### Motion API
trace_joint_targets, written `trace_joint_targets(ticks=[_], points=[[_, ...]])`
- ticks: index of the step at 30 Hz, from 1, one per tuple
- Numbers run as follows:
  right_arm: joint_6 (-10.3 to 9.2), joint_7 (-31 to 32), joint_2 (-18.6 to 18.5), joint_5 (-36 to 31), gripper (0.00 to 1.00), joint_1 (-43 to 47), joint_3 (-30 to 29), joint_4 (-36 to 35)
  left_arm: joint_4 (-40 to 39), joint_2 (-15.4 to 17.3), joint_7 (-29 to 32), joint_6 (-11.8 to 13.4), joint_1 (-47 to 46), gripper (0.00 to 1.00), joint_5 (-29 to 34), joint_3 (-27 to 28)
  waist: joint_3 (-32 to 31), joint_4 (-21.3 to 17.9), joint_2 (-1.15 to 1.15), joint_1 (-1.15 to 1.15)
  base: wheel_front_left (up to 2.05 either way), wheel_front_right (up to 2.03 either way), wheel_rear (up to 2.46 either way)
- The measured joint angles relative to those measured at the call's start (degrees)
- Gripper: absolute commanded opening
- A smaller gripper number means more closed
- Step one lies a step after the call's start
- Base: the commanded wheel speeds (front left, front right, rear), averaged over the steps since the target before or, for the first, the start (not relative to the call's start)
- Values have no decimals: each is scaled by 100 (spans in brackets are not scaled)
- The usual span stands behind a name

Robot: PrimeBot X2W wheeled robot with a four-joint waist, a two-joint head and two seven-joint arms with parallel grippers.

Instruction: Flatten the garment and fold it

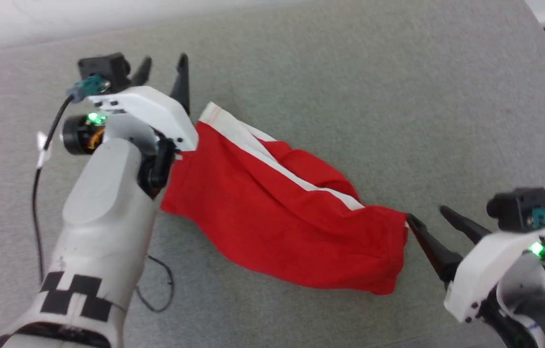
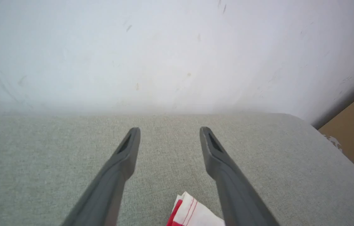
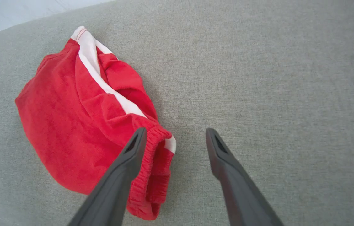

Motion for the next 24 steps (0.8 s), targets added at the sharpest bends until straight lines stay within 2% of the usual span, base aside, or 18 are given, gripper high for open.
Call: trace_joint_targets(ticks=[6,13,19,24], points=[[0,247,222,-1083,100,586,-110,-435,-827,345,-821,7,745,100,294,-58,-358,235,0,-1,0,0,0],[0,602,486,-1692,100,962,2,-542,-2741,658,-977,494,2379,100,834,125,-717,593,0,-1,0,0,0],[0,694,548,-1951,100,873,-152,104,-3911,573,-978,777,3855,100,860,468,-876,885,0,-1,0,0,0],[0,700,563,-2006,100,692,-489,812,-4409,460,-978,839,4353,100,927,503,-899,1102,0,0,0,0,0]])
